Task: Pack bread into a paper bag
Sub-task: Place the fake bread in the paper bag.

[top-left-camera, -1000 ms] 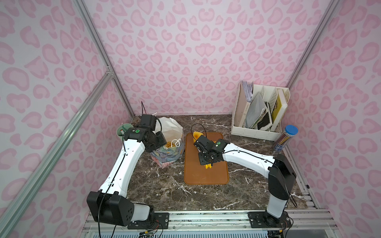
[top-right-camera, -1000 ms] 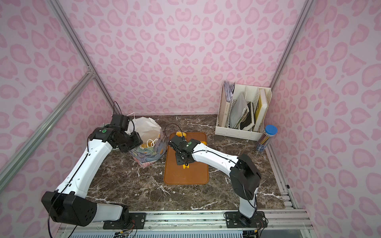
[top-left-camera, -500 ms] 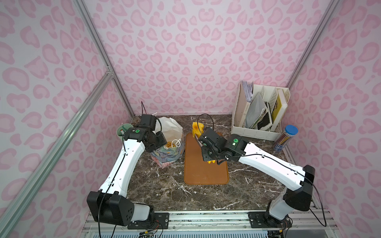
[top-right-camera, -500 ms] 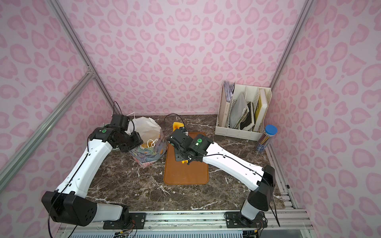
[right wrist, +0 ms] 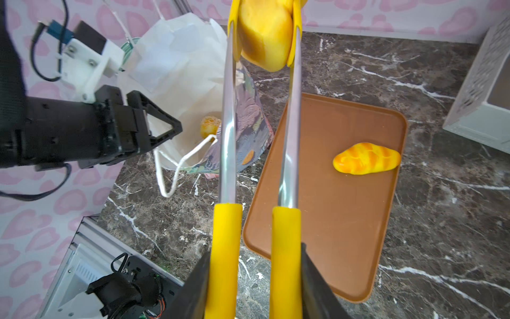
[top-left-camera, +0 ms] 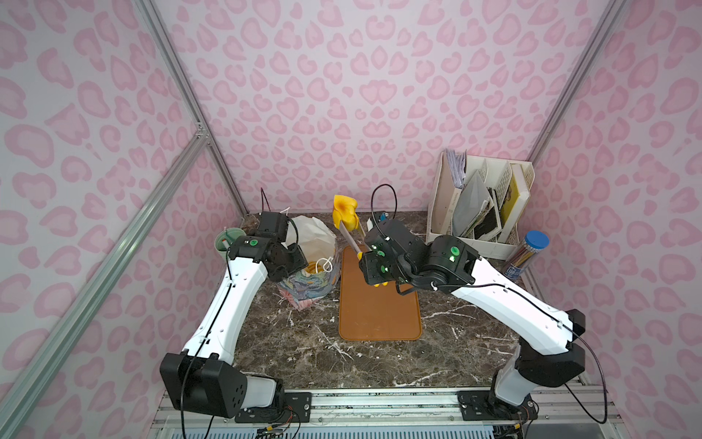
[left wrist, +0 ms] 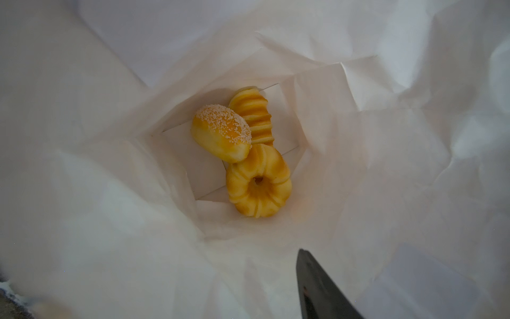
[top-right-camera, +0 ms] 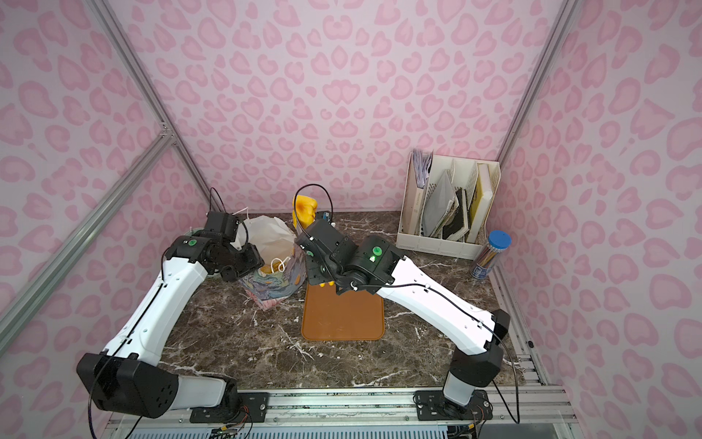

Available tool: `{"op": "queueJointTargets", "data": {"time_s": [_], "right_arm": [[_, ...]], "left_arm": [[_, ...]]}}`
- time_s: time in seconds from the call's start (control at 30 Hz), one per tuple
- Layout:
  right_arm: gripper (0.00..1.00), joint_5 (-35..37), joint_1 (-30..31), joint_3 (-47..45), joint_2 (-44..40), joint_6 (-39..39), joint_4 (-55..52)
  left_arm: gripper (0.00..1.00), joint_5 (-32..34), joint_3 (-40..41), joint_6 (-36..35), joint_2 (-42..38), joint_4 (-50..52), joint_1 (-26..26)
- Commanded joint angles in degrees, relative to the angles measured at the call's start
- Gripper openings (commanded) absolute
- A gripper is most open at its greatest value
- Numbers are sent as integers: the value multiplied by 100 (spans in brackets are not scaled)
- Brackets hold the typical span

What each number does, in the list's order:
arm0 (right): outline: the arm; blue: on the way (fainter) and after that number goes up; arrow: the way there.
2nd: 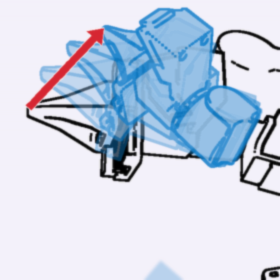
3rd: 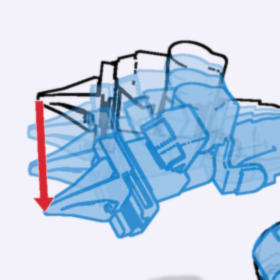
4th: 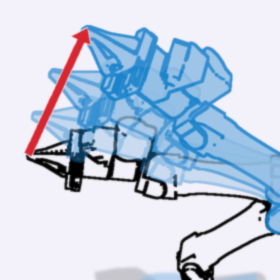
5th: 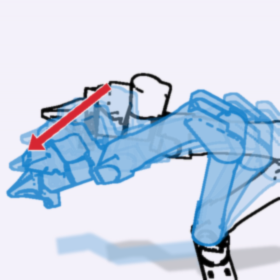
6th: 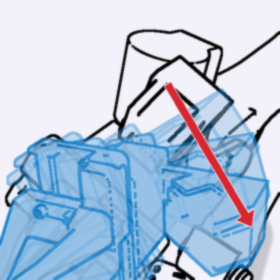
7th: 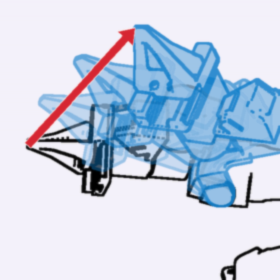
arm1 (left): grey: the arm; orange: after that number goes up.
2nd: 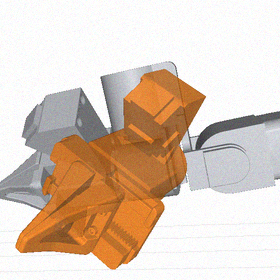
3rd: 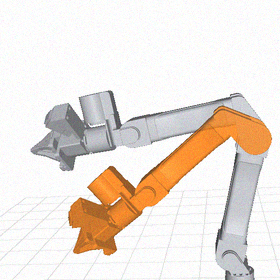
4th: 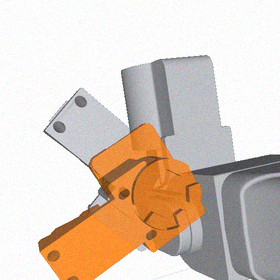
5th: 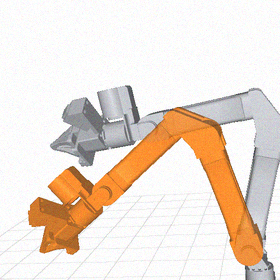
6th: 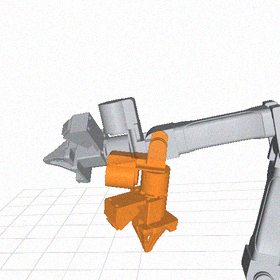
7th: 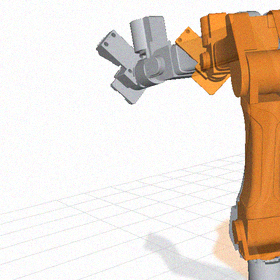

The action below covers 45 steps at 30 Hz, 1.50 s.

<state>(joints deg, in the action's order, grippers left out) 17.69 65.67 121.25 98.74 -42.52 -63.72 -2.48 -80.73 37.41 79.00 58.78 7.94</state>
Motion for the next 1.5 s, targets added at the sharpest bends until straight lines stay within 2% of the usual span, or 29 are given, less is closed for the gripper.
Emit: {"op": "queueJointTargets", "data": {"time_s": [0.0,0.37,0.53,0.97,1.1,1.23,1.47], "right_arm": [[38,113,146,460,177,174,27],[38,-230,498,465,408,113,182],[54,-284,531,359,425,4,150],[64,-284,539,348,423,-3,195],[63,-284,540,338,421,14,212],[52,-121,543,338,360,15,238],[54,211,423,407,132,116,286]], "left_arm": [[59,-16,-13,13,-21,-5,-2],[59,8,-49,-15,14,-3,1],[59,-8,-76,-33,45,-8,1],[59,-11,-102,-63,60,-2,1],[59,-23,-111,-60,75,-8,3],[59,-9,-101,-49,69,-7,0],[59,-46,-66,-26,113,-42,0]]}}
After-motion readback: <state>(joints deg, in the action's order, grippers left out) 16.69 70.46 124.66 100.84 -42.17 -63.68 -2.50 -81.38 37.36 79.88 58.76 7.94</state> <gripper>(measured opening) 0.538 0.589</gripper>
